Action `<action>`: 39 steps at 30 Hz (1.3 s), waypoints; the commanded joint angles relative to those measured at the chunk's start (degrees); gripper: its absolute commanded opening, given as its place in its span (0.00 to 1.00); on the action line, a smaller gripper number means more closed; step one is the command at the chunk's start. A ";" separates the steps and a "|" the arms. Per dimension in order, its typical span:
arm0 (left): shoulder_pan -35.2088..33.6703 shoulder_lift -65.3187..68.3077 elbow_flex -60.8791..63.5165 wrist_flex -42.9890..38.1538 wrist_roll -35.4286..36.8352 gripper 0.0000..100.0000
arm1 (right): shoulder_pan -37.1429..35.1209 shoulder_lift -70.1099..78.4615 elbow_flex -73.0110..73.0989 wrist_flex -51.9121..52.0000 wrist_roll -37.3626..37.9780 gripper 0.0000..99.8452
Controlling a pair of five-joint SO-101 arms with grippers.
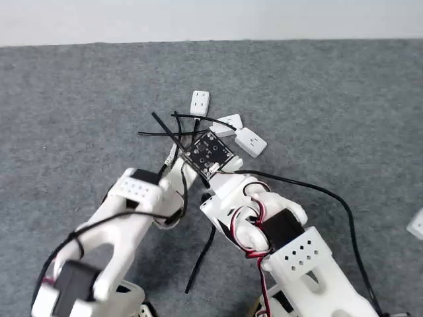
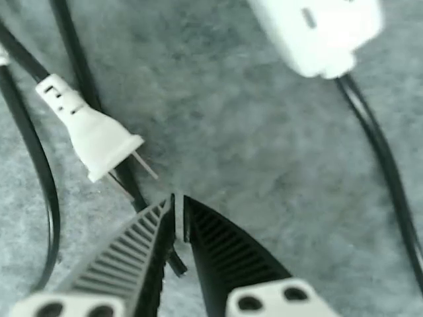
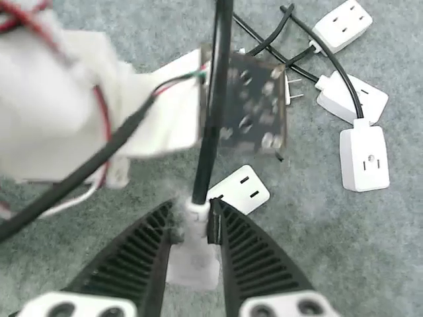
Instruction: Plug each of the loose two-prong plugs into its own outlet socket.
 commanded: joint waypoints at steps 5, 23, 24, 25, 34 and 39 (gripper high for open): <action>3.69 -14.24 9.27 -4.75 -0.62 0.01 | -0.31 7.60 -1.85 -3.65 -0.79 0.01; -13.98 -12.04 9.45 -25.49 31.12 0.01 | 8.22 11.74 5.80 -20.44 -23.03 0.01; -13.98 -12.04 9.45 -25.49 31.12 0.01 | 8.22 12.26 6.51 -22.02 -23.03 0.01; -13.98 -12.04 9.45 -25.49 31.12 0.01 | 8.22 12.88 6.95 -23.34 -23.03 0.01; -14.07 -12.04 9.54 -25.49 30.95 0.01 | 11.74 15.87 7.03 -28.53 -20.66 0.01; -14.07 -12.04 9.54 -25.49 30.86 0.01 | 13.76 16.57 7.21 -28.70 -20.75 0.01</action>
